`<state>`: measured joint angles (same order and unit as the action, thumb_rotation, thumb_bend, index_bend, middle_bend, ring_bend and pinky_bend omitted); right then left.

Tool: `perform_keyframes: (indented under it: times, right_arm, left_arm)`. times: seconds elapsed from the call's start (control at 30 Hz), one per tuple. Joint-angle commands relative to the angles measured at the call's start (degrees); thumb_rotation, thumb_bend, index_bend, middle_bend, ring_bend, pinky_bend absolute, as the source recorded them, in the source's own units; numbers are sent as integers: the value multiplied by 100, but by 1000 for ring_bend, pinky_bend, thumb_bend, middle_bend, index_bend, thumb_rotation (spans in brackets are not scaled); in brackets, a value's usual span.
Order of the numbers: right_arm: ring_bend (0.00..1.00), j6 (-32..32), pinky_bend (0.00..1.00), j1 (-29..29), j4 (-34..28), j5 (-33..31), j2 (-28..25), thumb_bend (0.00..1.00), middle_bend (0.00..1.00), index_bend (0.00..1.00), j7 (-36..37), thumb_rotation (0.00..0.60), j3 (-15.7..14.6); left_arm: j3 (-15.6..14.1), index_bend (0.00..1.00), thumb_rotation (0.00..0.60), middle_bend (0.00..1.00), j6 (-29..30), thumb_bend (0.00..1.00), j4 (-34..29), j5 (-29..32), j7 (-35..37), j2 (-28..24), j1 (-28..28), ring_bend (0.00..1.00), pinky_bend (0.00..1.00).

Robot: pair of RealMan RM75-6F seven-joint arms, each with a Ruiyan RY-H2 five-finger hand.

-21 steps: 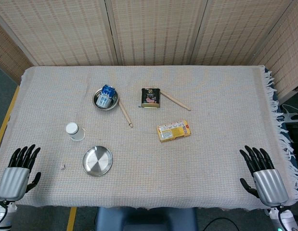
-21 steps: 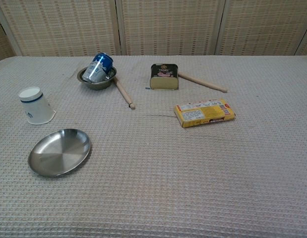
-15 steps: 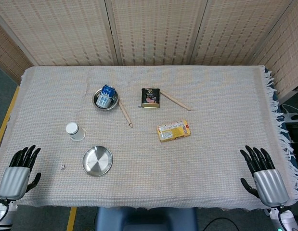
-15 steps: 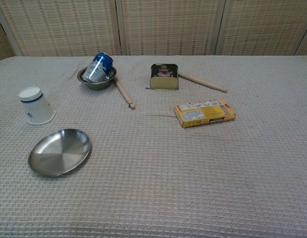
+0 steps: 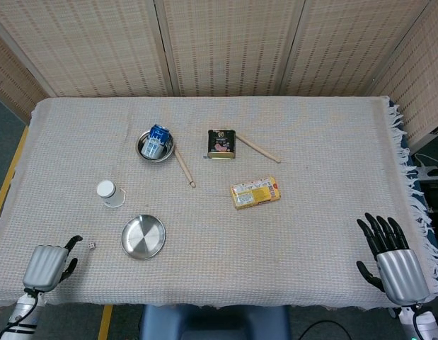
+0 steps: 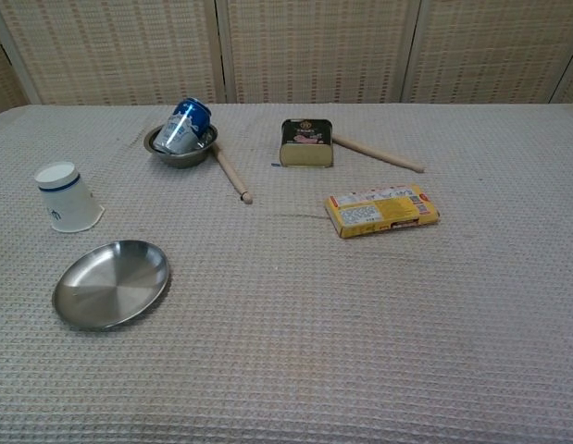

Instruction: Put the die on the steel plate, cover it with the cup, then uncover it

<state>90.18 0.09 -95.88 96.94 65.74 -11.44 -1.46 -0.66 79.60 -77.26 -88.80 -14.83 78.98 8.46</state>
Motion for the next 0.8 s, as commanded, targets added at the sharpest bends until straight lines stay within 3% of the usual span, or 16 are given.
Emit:
perform_keyframes:
  times: [0.03,0.5,0.8]
  right_arm:
    - [0,-39,0,8,-10,-19,4,178,0,0,-20,600,-3]
    - [0,-244,0,55,-46,-170,-2,178,0,0,-82,600,6]
    - [0,-227,0,48,-53,-206,-9,178,0,0,-99,600,30]
  left_arm:
    - [31,370,600,1000,-28,376,502,-96,94,344,125,999,1000]
    - [202,386,600,1000,-507,343,1447,225,254,987,423,1000,1000]
    - [145,401,600,1000,-580,336,1521,225,302,1064,495,1000,1000]
